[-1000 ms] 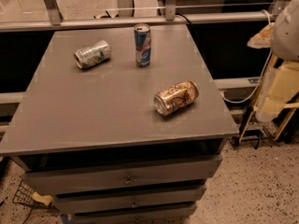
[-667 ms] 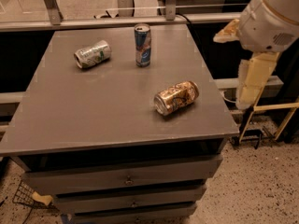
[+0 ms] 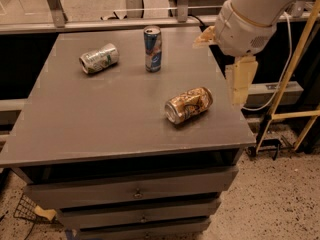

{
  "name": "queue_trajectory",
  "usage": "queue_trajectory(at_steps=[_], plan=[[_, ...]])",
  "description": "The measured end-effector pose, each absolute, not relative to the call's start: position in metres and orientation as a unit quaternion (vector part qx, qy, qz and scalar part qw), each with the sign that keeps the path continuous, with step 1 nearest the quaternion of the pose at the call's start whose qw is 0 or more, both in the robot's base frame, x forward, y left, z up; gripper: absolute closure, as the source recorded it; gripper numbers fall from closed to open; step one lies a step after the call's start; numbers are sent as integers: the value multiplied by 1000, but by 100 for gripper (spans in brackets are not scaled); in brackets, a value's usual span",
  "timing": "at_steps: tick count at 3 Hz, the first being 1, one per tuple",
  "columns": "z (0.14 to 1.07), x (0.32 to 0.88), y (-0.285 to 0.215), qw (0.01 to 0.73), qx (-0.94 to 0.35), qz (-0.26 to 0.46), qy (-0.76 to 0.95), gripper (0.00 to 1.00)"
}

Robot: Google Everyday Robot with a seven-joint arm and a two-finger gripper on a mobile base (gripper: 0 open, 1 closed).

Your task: Place orange can upright

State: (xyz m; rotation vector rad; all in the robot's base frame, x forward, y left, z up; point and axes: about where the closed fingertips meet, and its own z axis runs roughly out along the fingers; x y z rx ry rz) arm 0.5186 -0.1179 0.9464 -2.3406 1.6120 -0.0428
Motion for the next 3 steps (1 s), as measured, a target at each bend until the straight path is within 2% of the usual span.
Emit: queue_trajectory(at_steps=[1,3], plan=[[947,519,-118,150,-814,-15,561,0],[909,547,-106,92,-859,-17,503,0]])
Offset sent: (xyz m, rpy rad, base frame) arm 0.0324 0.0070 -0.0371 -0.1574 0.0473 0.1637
